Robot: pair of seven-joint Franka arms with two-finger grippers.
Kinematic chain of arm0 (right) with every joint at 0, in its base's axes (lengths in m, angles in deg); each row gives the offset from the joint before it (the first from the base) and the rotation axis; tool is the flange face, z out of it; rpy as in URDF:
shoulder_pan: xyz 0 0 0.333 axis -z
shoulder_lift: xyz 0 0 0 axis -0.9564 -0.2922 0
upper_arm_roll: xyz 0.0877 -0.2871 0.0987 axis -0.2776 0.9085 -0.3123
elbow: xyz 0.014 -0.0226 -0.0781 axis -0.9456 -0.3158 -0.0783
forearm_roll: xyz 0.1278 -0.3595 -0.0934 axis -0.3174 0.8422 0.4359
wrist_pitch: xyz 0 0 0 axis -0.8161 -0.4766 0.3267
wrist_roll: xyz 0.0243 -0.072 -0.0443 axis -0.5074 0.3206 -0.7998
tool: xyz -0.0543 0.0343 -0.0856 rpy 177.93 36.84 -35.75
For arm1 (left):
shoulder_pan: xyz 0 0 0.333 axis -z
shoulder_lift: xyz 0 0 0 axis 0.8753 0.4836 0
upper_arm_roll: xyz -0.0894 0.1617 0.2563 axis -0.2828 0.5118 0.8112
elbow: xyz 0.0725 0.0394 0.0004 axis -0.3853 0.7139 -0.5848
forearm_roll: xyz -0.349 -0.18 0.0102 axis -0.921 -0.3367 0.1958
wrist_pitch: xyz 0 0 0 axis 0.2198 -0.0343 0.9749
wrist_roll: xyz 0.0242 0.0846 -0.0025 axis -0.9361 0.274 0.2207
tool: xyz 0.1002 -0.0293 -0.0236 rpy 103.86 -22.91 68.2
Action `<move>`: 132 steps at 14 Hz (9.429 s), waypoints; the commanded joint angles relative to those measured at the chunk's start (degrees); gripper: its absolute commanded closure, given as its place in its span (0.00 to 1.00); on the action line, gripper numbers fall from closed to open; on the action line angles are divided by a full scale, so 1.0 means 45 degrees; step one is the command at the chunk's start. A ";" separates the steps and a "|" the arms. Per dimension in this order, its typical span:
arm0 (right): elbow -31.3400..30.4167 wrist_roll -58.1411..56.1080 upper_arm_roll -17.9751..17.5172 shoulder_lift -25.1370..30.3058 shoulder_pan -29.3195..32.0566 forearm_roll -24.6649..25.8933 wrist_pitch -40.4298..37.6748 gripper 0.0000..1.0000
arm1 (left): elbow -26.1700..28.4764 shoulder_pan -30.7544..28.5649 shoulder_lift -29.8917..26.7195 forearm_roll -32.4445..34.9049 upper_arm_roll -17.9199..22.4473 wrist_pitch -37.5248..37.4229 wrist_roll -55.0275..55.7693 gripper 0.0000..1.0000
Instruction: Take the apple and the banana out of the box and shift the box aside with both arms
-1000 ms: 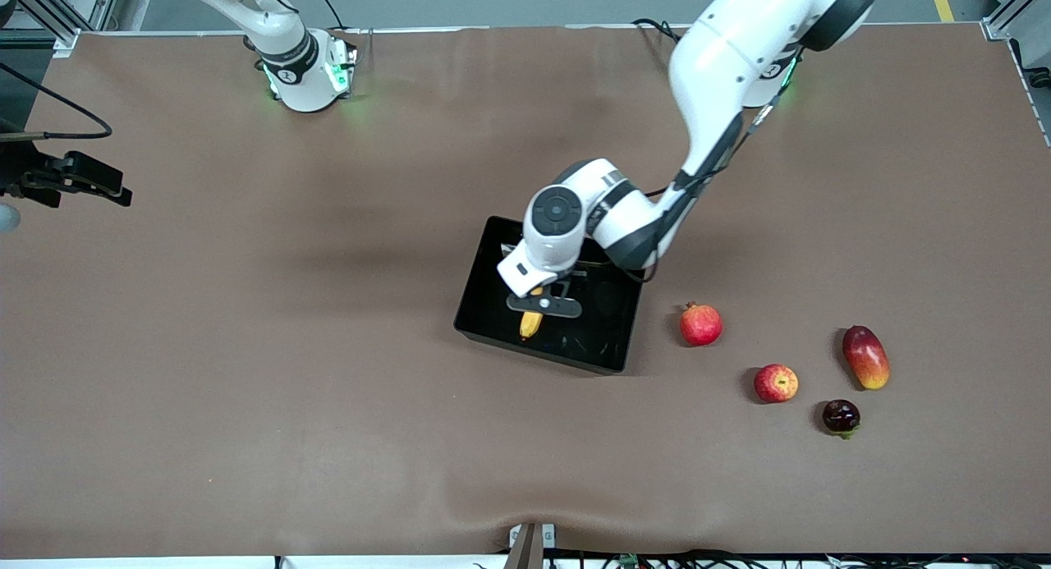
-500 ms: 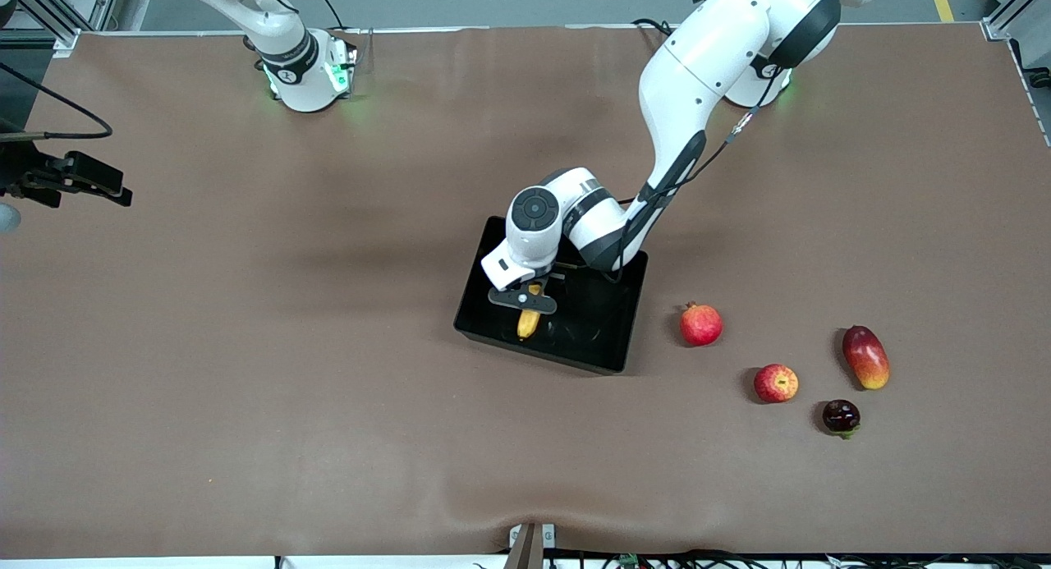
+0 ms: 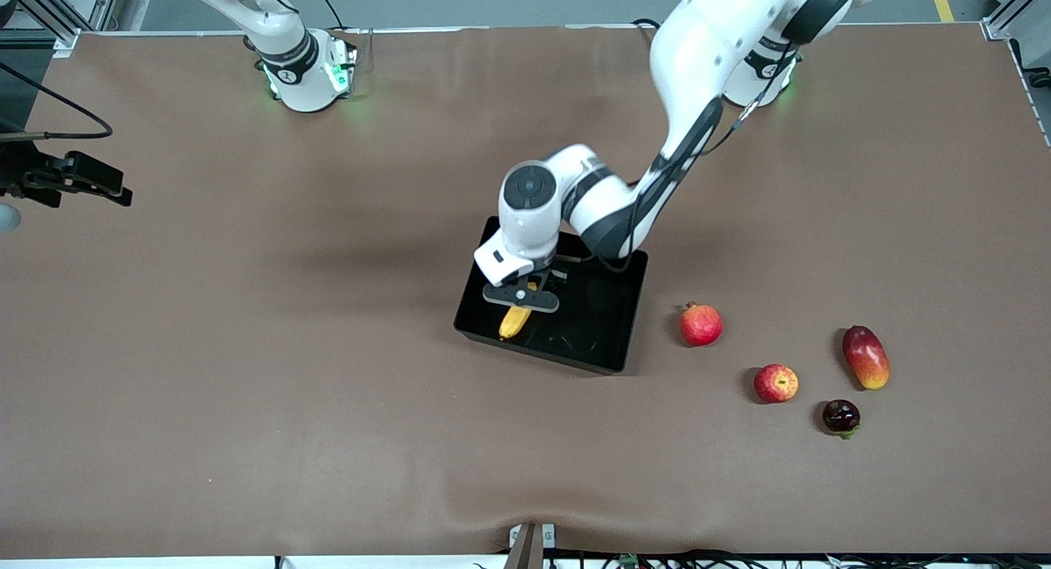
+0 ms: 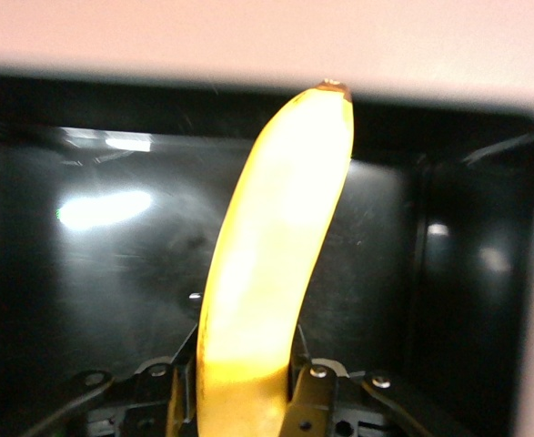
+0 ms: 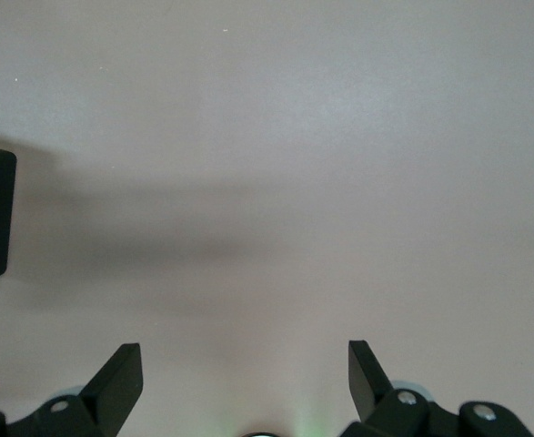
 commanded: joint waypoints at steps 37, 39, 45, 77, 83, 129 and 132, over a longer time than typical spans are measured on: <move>-0.0179 0.9748 -0.0112 -0.8219 -0.8056 -0.1222 0.8590 0.33 | 0.4281 -1.0991 -0.4925 -0.0528 -0.0782 -0.2639 -0.3342 0.00; -0.0453 0.9728 -0.0132 -0.8259 -0.8075 -0.1241 0.9158 0.95 | 0.2306 -1.1010 -0.4925 -0.0567 -0.0998 -0.4731 -0.3439 0.00; -0.0454 0.9417 -0.0132 -0.8142 -0.7939 -0.1241 0.9082 1.00 | 0.1027 -1.1030 -0.7264 -0.1267 -0.1661 -0.7354 -0.4397 0.00; -0.1158 -0.4003 -0.0132 -0.7399 0.3682 -0.2276 0.8886 1.00 | 0.2687 -0.6616 -1.0493 -0.2754 0.3220 -0.9038 -0.7327 0.00; -0.0162 -0.4177 -0.0132 -0.7342 0.3450 -0.2140 0.8711 0.00 | 0.2628 -0.6596 -1.0492 -0.2968 0.3200 -0.9038 -0.7327 0.00; -0.0005 0.1310 -0.0151 0.0609 -0.0458 0.0009 -0.0489 0.00 | 0.1905 -0.6850 -1.0082 -0.3360 0.2927 -0.9448 -0.7288 0.00; -0.0044 0.1446 -0.0132 0.0589 -0.0323 -0.0010 -0.0935 0.00 | 0.1906 -0.6850 -1.0082 -0.3360 0.2927 -0.9448 -0.7288 0.00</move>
